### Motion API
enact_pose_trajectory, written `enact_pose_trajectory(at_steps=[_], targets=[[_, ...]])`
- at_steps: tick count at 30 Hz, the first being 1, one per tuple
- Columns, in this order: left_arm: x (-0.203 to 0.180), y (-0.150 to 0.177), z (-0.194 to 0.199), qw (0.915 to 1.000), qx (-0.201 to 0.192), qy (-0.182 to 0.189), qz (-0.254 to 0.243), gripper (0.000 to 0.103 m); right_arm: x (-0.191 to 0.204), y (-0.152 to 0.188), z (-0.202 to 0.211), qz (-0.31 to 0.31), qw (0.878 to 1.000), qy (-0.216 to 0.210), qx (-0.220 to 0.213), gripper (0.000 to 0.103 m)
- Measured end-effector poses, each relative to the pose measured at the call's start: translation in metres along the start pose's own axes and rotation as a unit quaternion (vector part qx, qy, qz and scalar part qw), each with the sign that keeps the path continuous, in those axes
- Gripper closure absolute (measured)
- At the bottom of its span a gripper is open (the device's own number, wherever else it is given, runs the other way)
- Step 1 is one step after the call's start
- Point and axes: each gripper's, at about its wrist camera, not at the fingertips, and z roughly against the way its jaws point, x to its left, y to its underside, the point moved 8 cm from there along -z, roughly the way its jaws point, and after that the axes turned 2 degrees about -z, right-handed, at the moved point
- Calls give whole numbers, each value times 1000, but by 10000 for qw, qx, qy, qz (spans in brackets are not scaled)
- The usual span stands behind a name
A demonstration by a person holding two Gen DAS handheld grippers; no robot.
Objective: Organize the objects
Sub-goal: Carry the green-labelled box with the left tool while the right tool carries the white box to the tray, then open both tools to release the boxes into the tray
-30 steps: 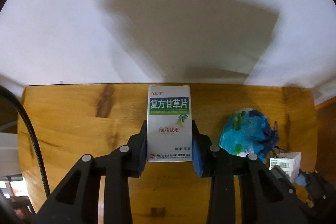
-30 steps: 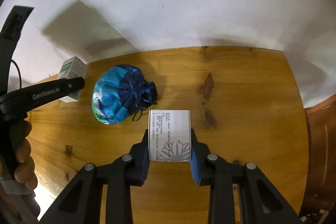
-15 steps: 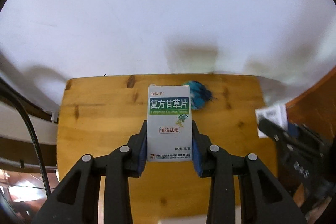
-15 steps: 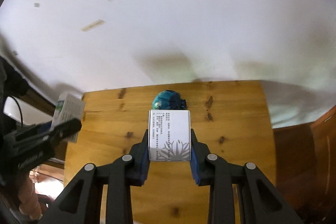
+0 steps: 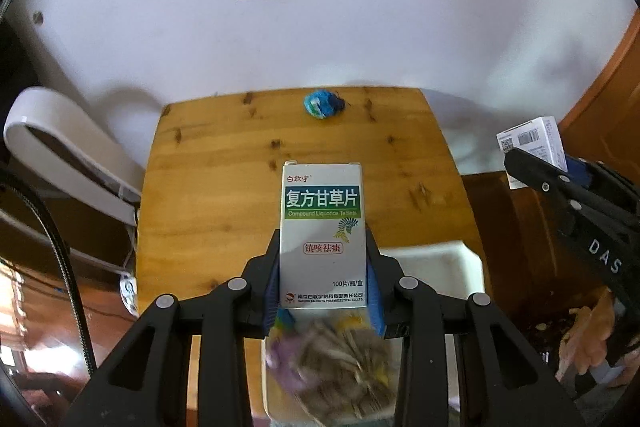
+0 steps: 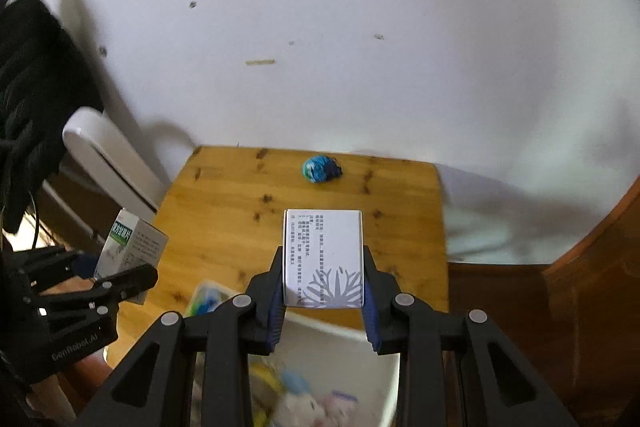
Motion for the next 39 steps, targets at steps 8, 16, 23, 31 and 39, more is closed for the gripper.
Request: enact_pose_trajectory(at_steps=[8, 16, 23, 31, 39], targets=[[-27, 44, 27, 10000, 90, -9, -22, 65, -2, 53, 39, 48, 9998, 139, 109, 71], [-55, 65, 37, 9994, 72, -106, -309, 65, -1, 90, 49, 48, 9988, 146, 454, 70], [-65, 77, 32, 9987, 193, -171, -445, 65, -3, 102, 47, 32, 9979, 141, 639, 70], [-74, 81, 29, 9979, 275, -85, -577, 64, -5, 106, 37, -76, 9959, 106, 893, 51], [-71, 82, 29, 9985, 337, -52, -422, 35, -13, 103, 40, -219, 9962, 131, 839, 45]])
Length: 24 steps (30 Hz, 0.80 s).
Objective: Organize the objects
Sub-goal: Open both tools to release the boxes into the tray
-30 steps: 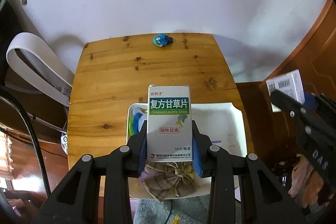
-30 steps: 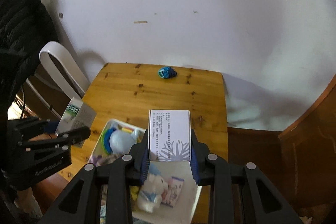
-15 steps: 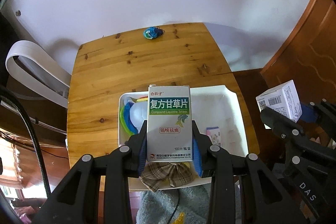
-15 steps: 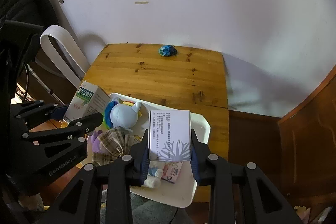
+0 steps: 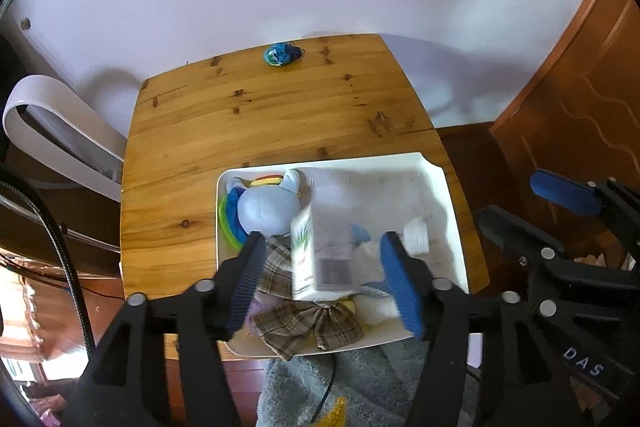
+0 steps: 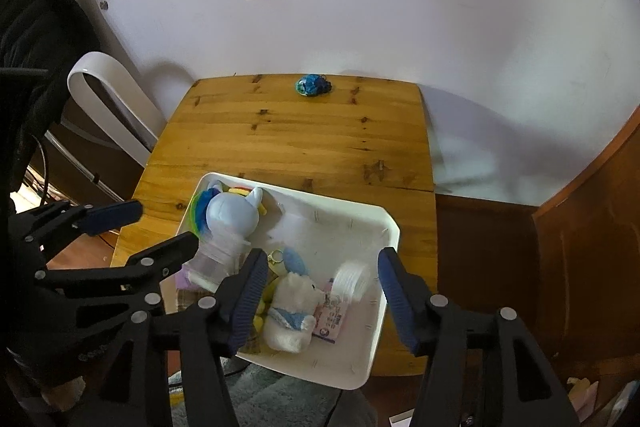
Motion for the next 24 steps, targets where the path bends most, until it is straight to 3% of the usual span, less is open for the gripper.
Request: enact_pose_trajectory(at_steps=[5, 24], targets=[[3, -3, 4, 10000, -63, -28, 61, 29, -1, -2, 2, -3, 10000, 12, -58, 45], [19, -16, 20, 9995, -243, -168, 67, 24, 6, -43, -1, -73, 9998, -147, -148, 45]])
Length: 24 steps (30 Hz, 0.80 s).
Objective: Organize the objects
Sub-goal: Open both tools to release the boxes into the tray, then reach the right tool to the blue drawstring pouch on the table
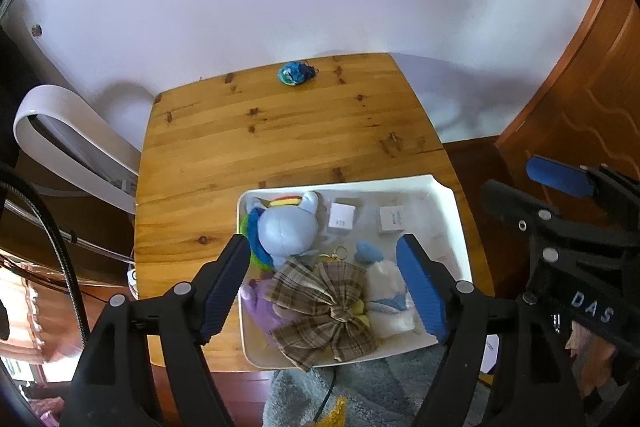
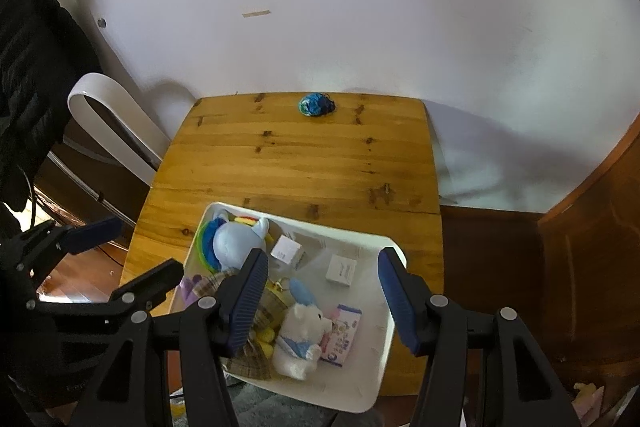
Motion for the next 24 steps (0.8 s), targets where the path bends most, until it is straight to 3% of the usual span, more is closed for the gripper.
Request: enact_pose_trajectory(at_steps=[10, 22, 24], targets=[[29, -20, 6, 9995, -173, -218, 146, 24, 15, -54, 1, 89, 9997, -181, -151, 44], [67, -46, 11, 9978, -378, -480, 241, 20, 23, -141, -8, 112, 9985, -264, -465, 39], [72, -49, 9, 9977, -384, -492, 268, 20, 21, -158, -12, 111, 9982, -225, -545, 34]])
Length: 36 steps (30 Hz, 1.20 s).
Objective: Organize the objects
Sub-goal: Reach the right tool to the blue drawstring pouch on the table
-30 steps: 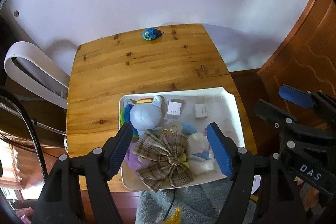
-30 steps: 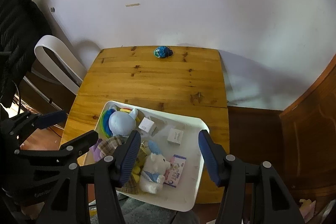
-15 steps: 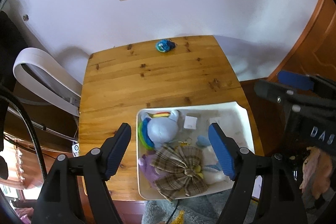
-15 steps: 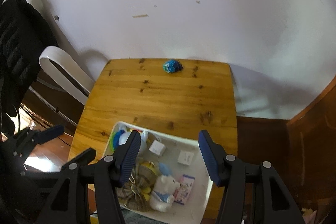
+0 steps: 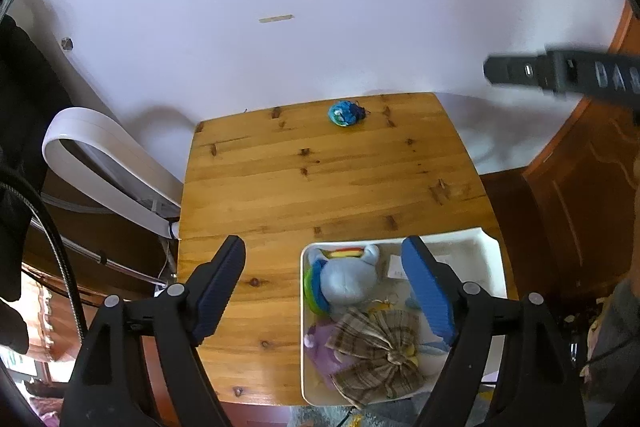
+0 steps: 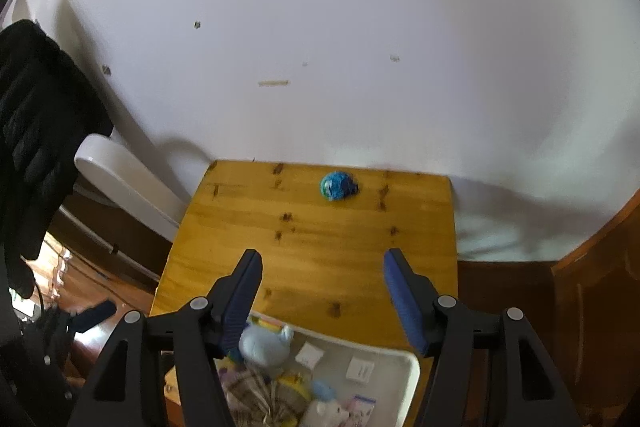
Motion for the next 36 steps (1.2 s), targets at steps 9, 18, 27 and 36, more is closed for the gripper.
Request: enact_pose_trajectory(at_steps=[9, 18, 27, 36], targets=[[20, 2, -27, 9996, 209, 59, 154, 19, -8, -64, -69, -164, 9996, 219, 43, 31], [34, 9, -57, 9975, 434, 293, 471, 16, -19, -89, -201, -326, 9986, 250, 340, 31], [47, 20, -88, 9955, 727, 256, 555, 15, -46, -63, -343, -1216, 9876, 103, 983, 31], [70, 39, -127, 9891, 1229, 196, 782, 15, -61, -30, -432, -1716, 9747, 169, 1425, 31]])
